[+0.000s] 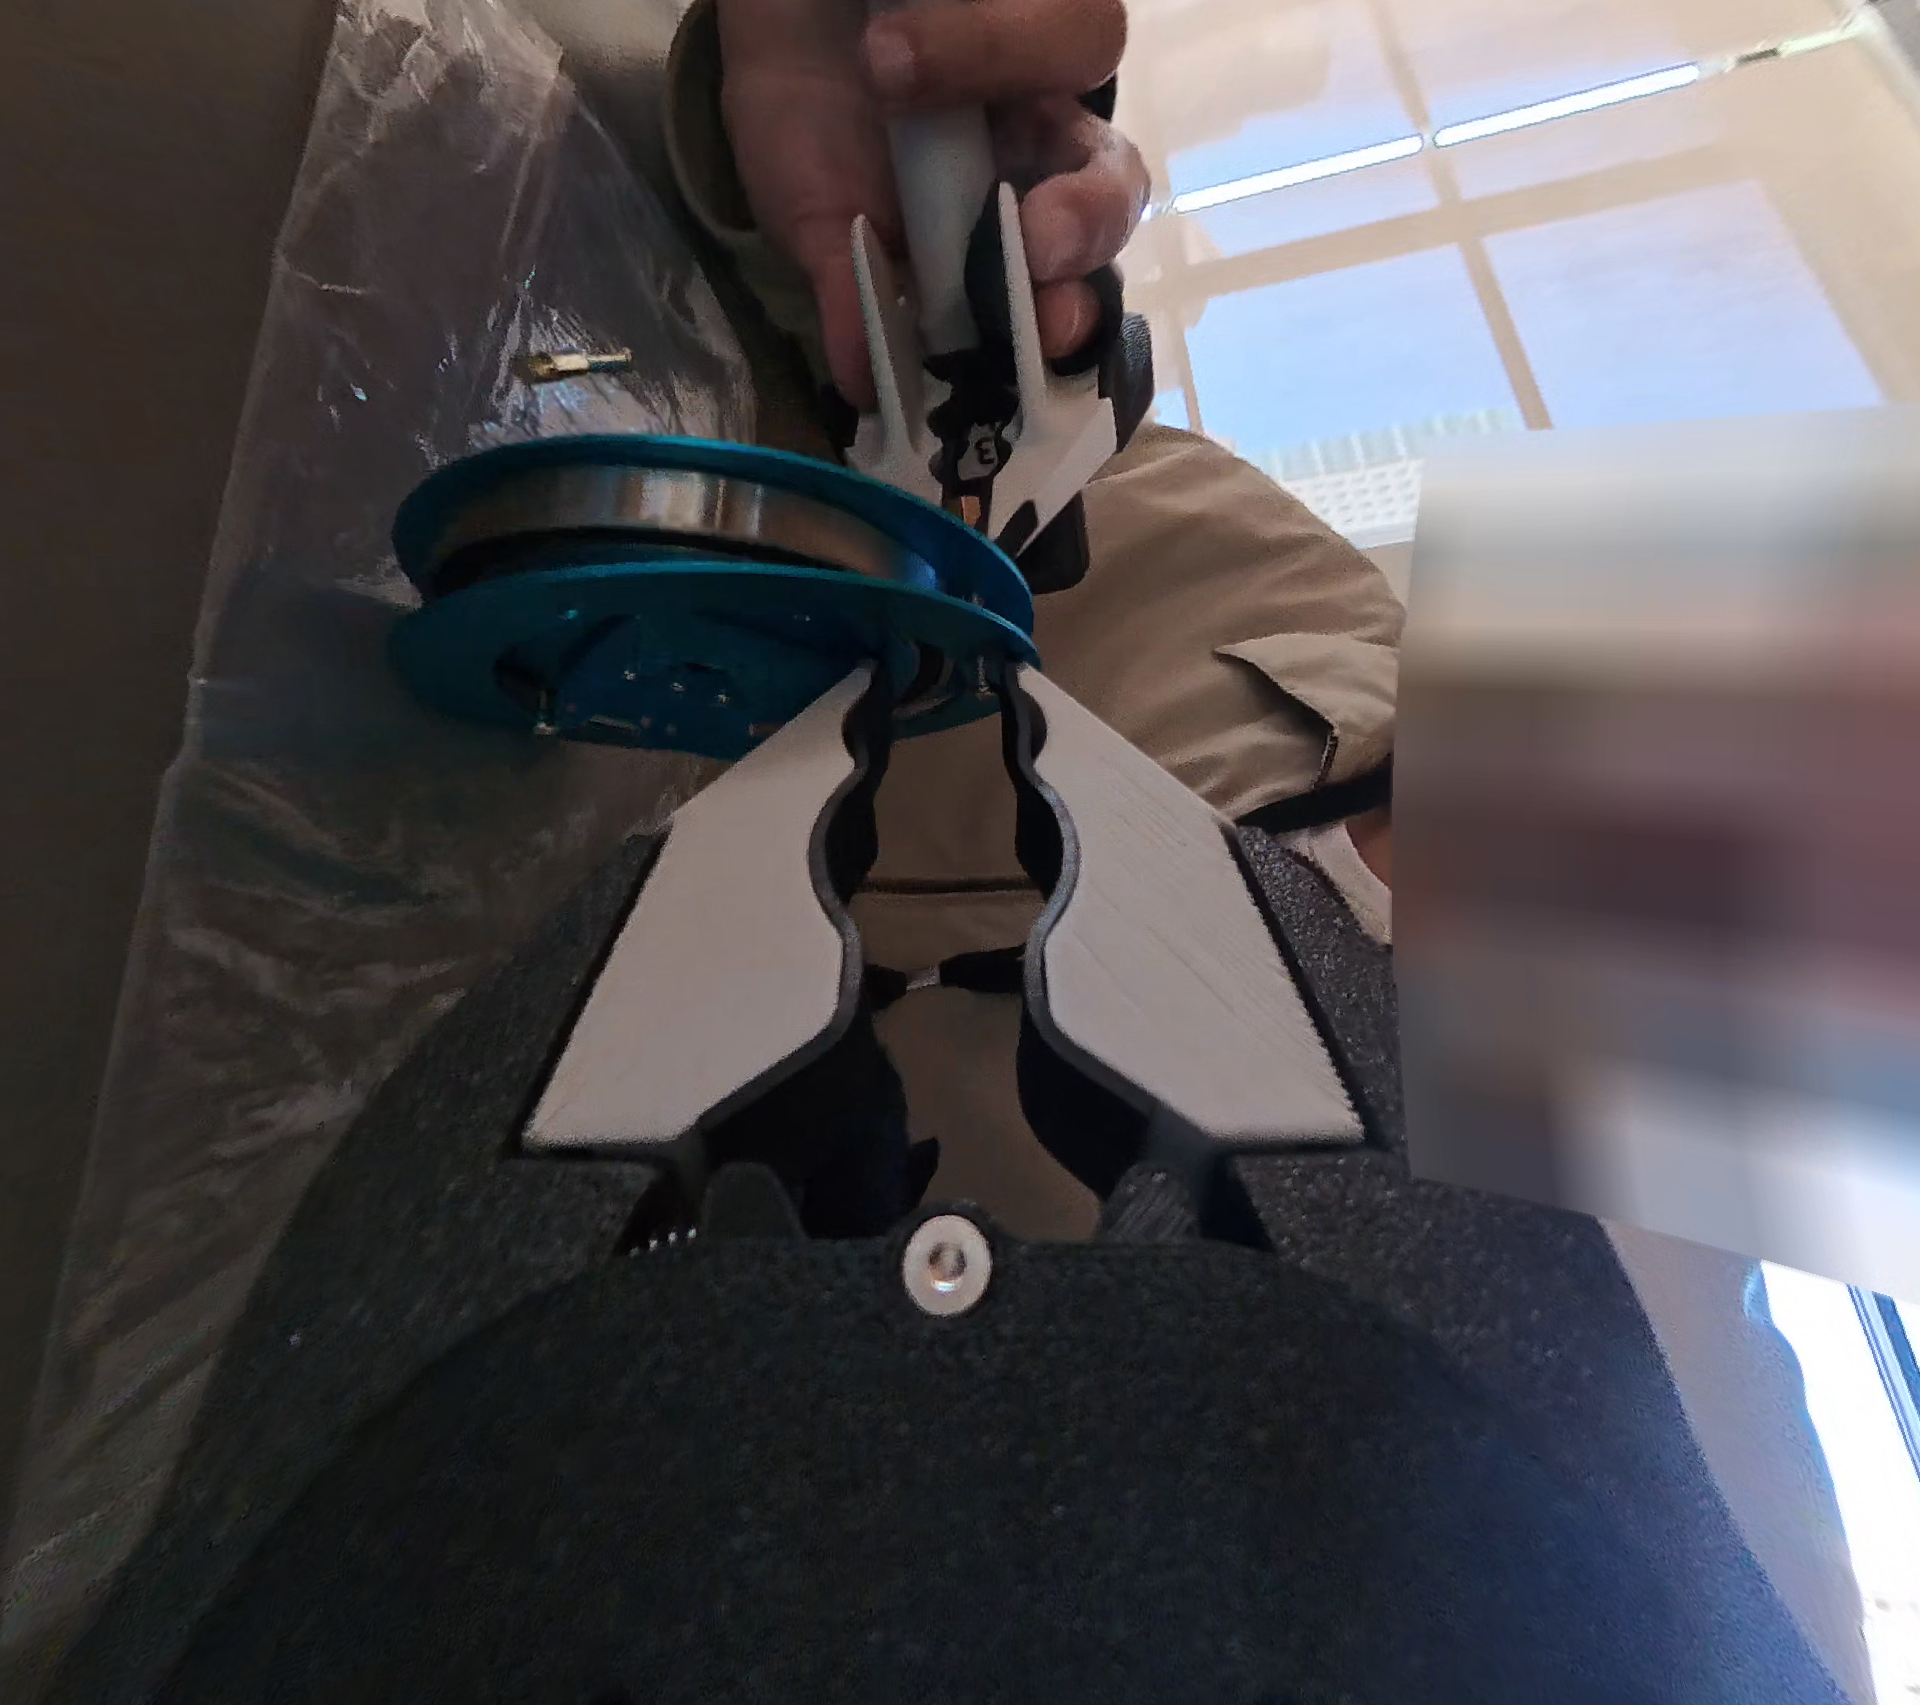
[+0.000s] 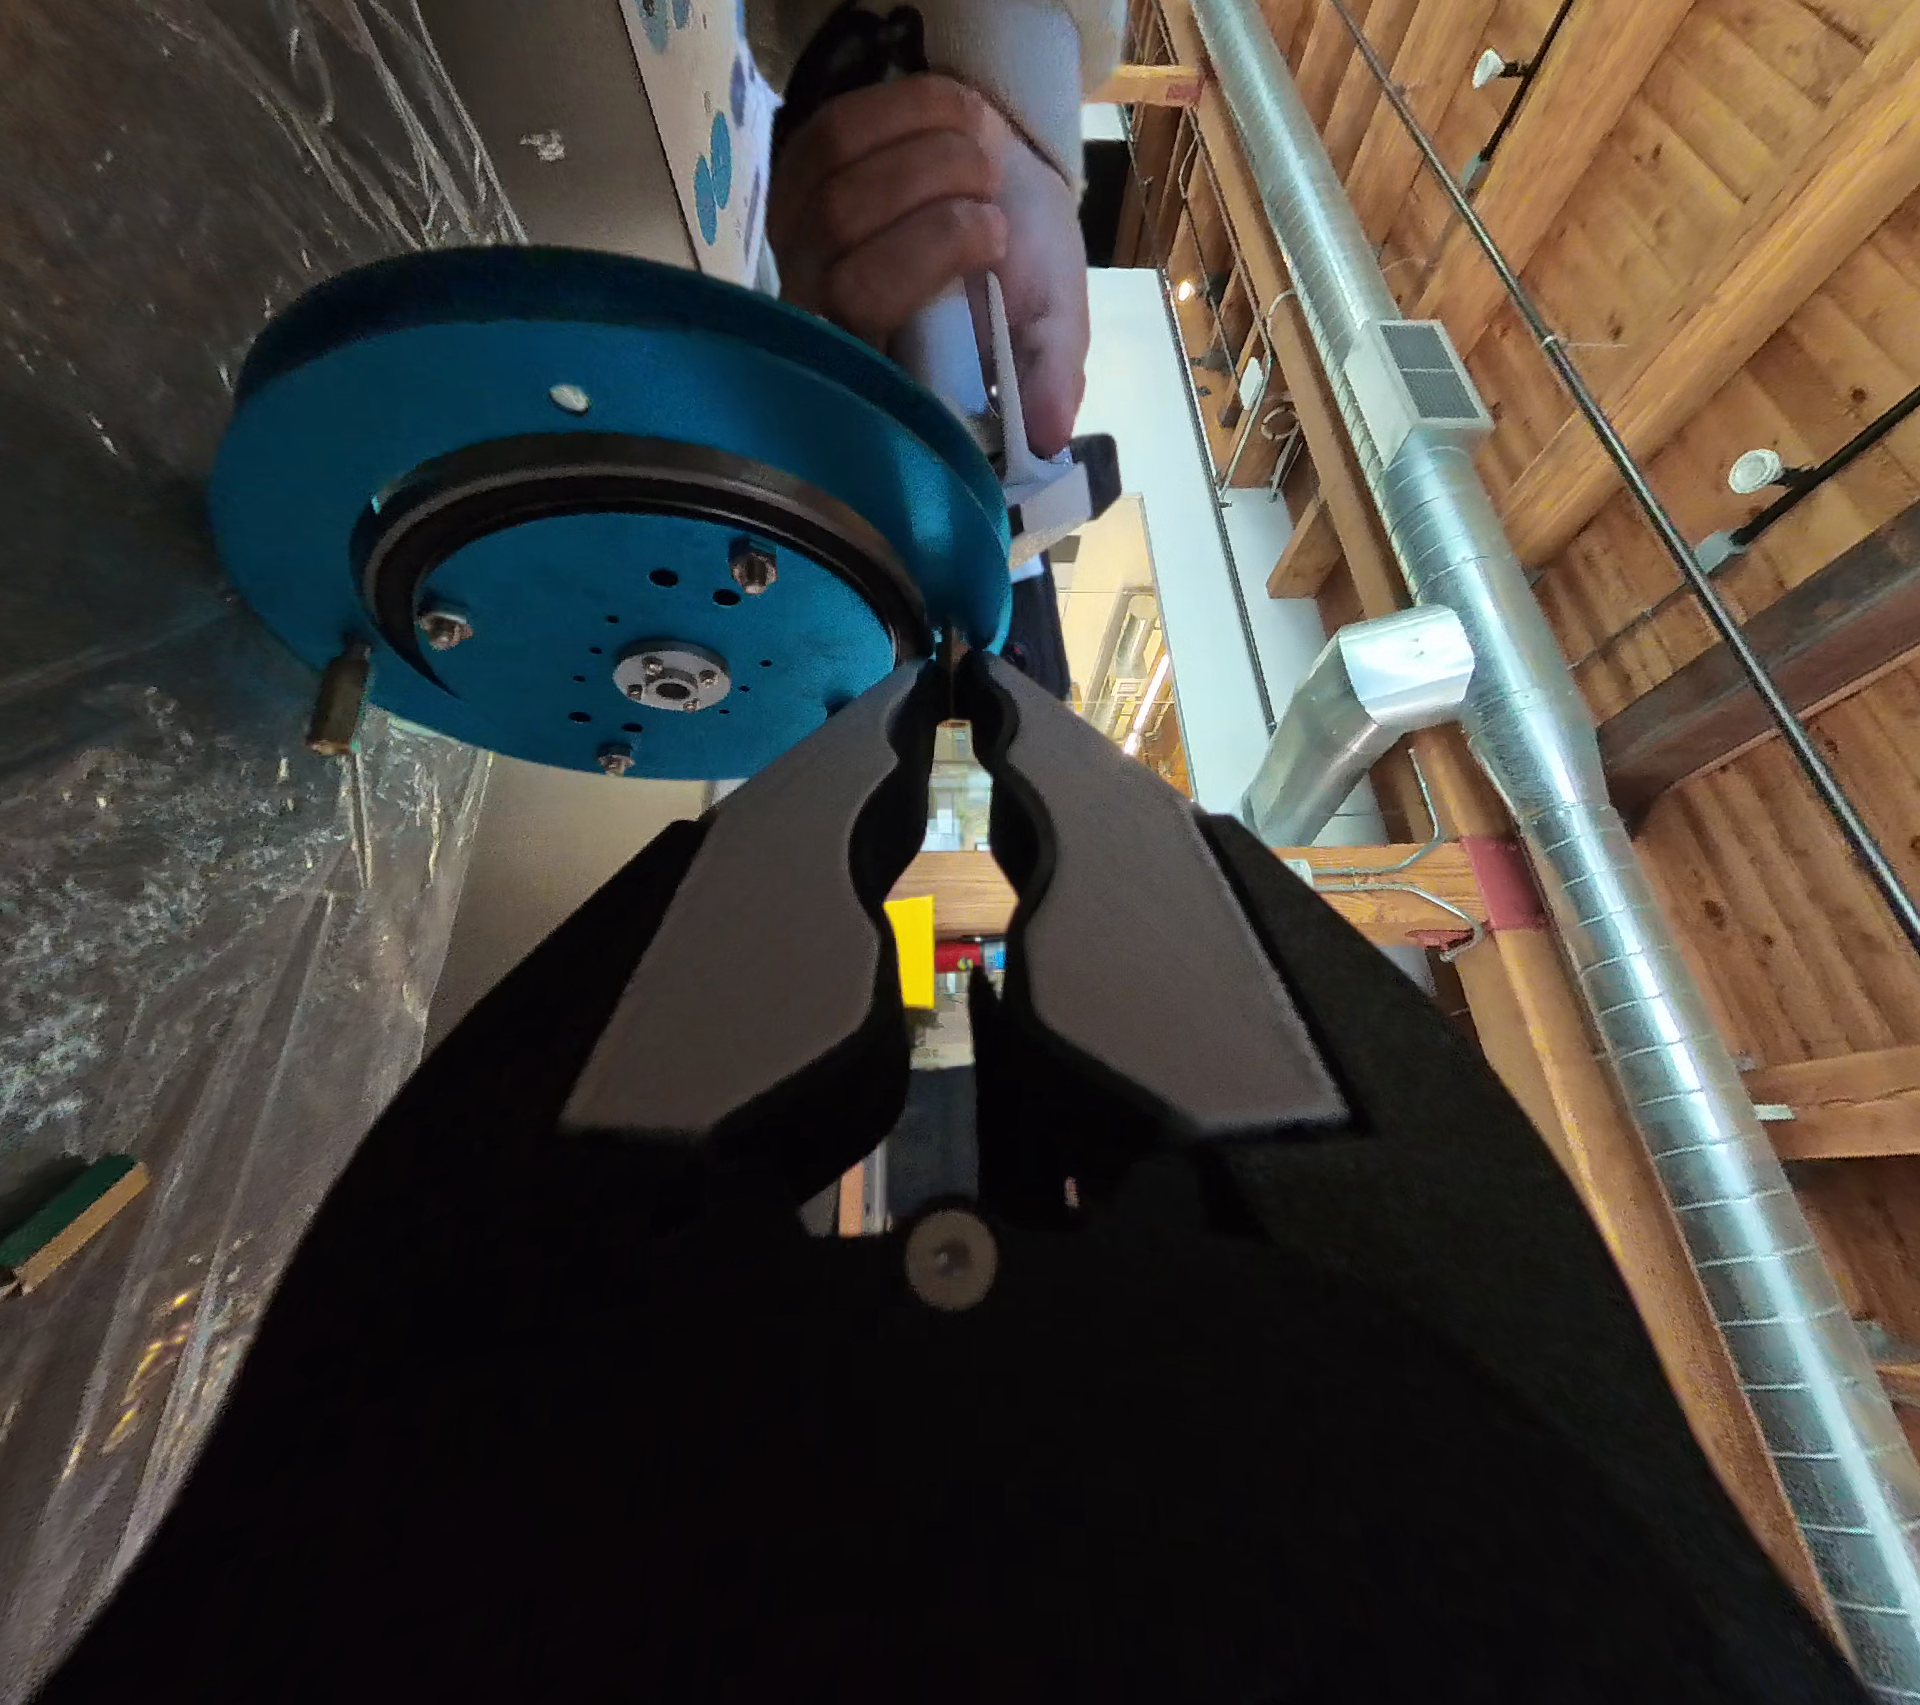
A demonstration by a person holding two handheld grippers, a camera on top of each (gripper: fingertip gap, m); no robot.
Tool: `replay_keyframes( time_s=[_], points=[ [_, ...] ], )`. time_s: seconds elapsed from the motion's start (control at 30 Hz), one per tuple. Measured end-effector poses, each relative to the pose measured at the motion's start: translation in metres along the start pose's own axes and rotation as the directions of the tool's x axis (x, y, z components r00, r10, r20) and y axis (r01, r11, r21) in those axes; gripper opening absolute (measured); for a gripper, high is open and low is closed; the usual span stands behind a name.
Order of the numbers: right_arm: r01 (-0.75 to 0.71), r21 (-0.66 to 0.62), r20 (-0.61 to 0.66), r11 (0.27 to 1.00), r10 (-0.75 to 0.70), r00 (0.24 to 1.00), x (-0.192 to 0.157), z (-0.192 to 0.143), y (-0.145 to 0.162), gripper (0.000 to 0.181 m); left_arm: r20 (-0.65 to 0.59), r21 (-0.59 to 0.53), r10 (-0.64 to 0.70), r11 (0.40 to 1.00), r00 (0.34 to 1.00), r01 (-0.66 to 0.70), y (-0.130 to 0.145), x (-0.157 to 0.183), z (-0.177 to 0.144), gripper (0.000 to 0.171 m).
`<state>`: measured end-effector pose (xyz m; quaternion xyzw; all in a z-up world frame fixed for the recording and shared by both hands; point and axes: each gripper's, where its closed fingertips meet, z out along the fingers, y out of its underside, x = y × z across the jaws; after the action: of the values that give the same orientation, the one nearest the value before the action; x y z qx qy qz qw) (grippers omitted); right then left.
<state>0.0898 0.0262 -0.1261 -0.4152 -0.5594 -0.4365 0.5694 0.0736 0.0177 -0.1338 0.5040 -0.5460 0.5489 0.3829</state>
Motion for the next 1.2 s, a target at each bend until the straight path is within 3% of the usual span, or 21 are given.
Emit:
replay_keyframes(
  time_s=[0.13, 0.23, 0.43, 0.6, 0.73, 0.87, 0.97, 1.03, 1.1, 1.2],
  points=[
    [0.007, -0.010, 0.002, 1.000, -0.007, 1.000, 0.000, 0.005, 0.002, 0.004, 0.036, -0.100, 0.025, 0.995, 0.999, -0.022, 0.002, 0.004, 0.002, 0.017],
    [0.026, -0.017, -0.003, 1.000, -0.026, 1.000, 0.000, 0.006, 0.001, 0.004, 0.089, -0.180, 0.098, 0.980, 0.991, -0.081, 0.005, 0.004, 0.005, 0.003],
    [0.079, -0.049, 0.006, 0.996, -0.079, 0.997, 0.000, 0.005, 0.002, 0.004, 0.159, -0.253, 0.135, 0.963, 0.978, -0.092, 0.004, 0.001, 0.004, 0.003],
    [0.137, -0.026, -0.033, 0.990, -0.138, 0.990, 0.001, 0.006, -0.002, 0.004, 0.132, -0.319, 0.111, 0.946, 0.985, -0.064, 0.007, 0.006, 0.003, 0.010],
    [0.103, -0.053, 0.010, 0.993, -0.103, 0.995, 0.000, 0.006, 0.004, 0.004, 0.217, -0.367, 0.241, 0.918, 0.946, -0.150, 0.001, -0.002, 0.001, 0.003],
    [-0.041, -0.109, 0.101, 0.993, 0.052, 0.994, -0.003, 0.006, 0.010, 0.004, 0.335, -0.422, 0.397, 0.874, 0.855, -0.241, -0.005, -0.007, -0.003, 0.003],
    [-0.263, -0.217, 0.191, 0.940, 0.305, 0.933, -0.007, 0.008, 0.014, 0.004, 0.427, -0.487, 0.527, 0.819, 0.735, -0.304, -0.009, -0.012, -0.008, 0.003],
    [-0.323, -0.267, 0.237, 0.908, 0.387, 0.891, -0.008, 0.008, 0.013, 0.004, 0.462, -0.519, 0.589, 0.786, 0.663, -0.337, -0.009, -0.013, -0.008, 0.003],
    [-0.397, -0.309, 0.280, 0.864, 0.482, 0.830, -0.010, 0.006, 0.012, 0.004, 0.488, -0.537, 0.637, 0.758, 0.597, -0.370, -0.009, -0.013, -0.008, 0.003],
    [-0.551, -0.360, 0.334, 0.753, 0.656, 0.677, -0.011, 0.004, 0.006, 0.004, 0.518, -0.572, 0.704, 0.708, 0.487, -0.415, -0.006, -0.013, -0.005, 0.002]
  ],
)
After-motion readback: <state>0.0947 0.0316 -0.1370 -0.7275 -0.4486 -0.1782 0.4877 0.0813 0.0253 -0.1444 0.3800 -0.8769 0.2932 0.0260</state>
